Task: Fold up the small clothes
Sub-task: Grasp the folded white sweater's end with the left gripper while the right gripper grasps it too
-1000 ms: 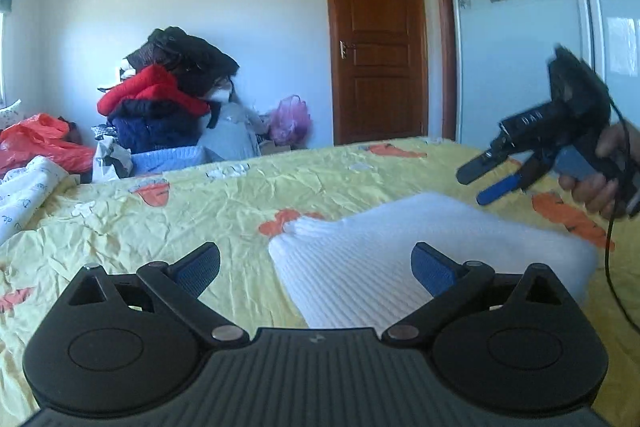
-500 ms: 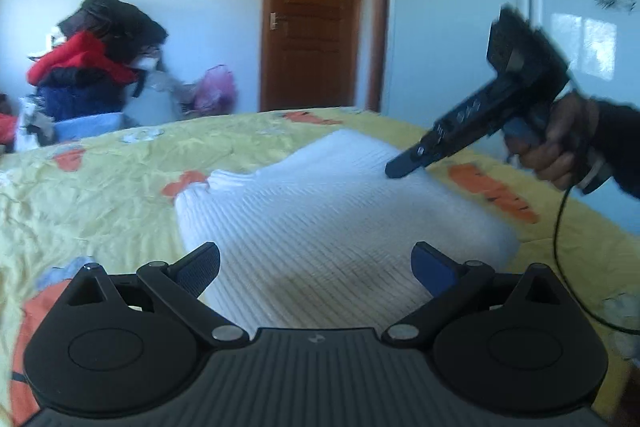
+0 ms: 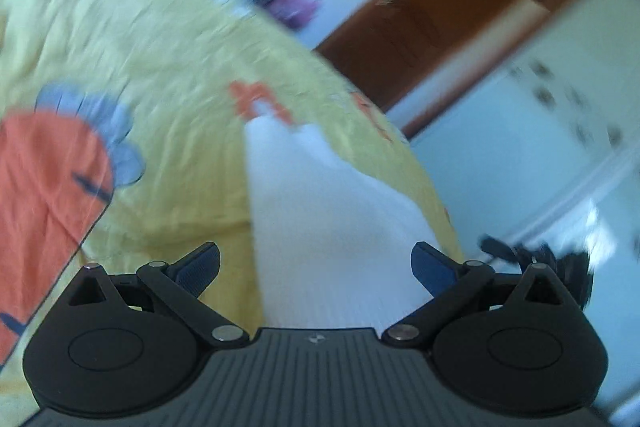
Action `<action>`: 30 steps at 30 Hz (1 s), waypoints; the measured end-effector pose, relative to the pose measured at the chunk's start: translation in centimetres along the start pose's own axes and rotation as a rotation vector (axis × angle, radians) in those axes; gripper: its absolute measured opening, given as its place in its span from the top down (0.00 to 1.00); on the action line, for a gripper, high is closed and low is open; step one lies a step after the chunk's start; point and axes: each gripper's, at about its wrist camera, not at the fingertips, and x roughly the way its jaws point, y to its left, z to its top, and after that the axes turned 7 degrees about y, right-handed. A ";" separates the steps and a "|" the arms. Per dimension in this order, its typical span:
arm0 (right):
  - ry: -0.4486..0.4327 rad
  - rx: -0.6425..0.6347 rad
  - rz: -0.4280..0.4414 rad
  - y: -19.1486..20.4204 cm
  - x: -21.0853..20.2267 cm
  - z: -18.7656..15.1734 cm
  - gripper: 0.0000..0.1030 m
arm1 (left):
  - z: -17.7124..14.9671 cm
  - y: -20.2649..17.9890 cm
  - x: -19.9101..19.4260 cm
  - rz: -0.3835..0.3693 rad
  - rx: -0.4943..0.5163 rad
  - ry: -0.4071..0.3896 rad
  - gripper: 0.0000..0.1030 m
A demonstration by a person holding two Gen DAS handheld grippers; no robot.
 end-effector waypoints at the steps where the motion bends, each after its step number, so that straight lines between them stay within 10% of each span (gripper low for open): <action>1: 0.009 0.019 -0.014 -0.6 0.5 0.6 0.01 | 0.7 0.8 0.8 -0.007 -0.045 0.017 0.00; 9: 0.215 -0.030 -0.013 0.2 8.0 0.5 0.05 | 3.6 0.1 7.5 -0.100 -0.079 0.176 0.03; 11: 0.208 -0.048 0.000 1.4 8.6 -0.3 0.16 | 3.4 -1.1 8.3 -0.015 -0.004 0.160 0.32; 17: 0.165 -0.092 0.021 4.4 7.5 -0.8 0.48 | 4.1 -1.9 6.2 0.020 0.061 0.157 0.57; 30: 0.148 0.066 0.123 8.2 17.3 1.2 0.39 | 12.8 2.1 3.1 0.290 0.120 0.170 0.45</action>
